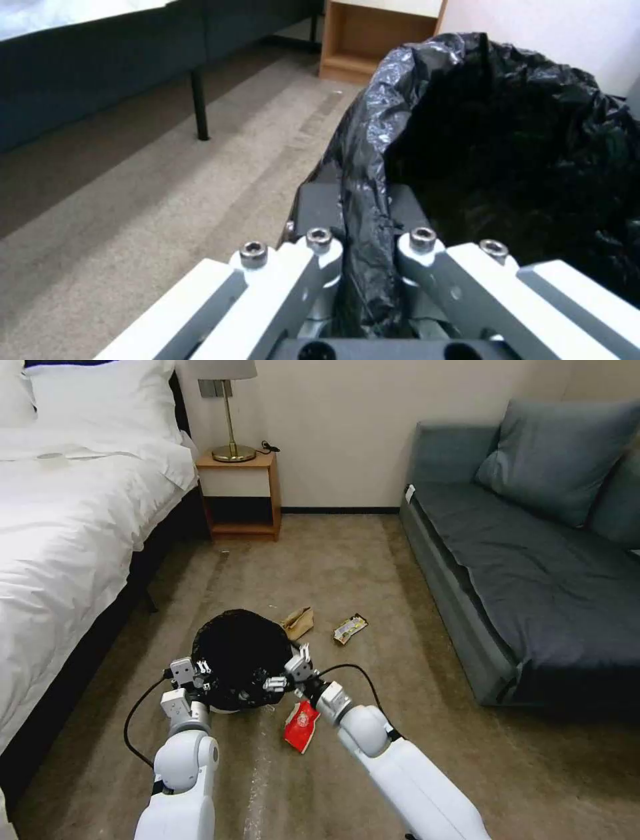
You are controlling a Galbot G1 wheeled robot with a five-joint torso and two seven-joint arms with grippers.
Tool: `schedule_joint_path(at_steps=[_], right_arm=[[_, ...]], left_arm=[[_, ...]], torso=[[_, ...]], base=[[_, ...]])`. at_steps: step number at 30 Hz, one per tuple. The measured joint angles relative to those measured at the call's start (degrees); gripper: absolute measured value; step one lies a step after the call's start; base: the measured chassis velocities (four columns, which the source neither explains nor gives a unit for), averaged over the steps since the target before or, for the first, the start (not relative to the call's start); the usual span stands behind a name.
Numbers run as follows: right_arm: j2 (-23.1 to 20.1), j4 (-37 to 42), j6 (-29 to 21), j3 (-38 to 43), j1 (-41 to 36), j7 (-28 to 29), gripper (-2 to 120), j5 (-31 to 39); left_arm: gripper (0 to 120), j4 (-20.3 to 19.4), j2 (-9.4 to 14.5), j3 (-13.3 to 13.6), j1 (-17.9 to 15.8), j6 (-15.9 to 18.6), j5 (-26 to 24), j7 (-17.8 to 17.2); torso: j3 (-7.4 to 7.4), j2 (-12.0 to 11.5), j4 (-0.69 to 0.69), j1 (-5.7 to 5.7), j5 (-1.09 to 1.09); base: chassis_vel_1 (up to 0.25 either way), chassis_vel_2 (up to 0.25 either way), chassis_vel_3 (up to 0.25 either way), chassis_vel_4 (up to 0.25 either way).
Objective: Pick up the trash bin, then pick up the garbage on the floor and place it into the trash bin.
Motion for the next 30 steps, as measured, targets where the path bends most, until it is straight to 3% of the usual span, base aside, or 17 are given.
schedule_joint_path(at_steps=[11,16,30], right_arm=[[-0.8,0.2,-4.4,9.6,-1.6,4.4,100,5.7],[-0.5,-2.5,-7.5,10.7,-3.5,6.7,100,12.9],[3.0,-12.3,-8.6,9.7,-5.5,4.0,100,17.3]], left_arm=[[5,-0.1,1.2,-2.1,-0.4,-0.1,-2.7,0.0],[5,-0.6,2.0,-3.5,-1.0,-0.2,-4.2,0.0],[5,-2.1,2.5,-5.2,-0.9,-0.1,-5.8,0.0]], torso=[[0.0,0.0,0.0,0.0,0.0],[0.0,0.0,-0.01,0.0,0.0],[0.0,0.0,0.0,0.0,0.0]], base=[[0.0,0.0,0.0,0.0],[0.0,0.0,0.0,0.0],[0.0,0.0,0.0,0.0]])
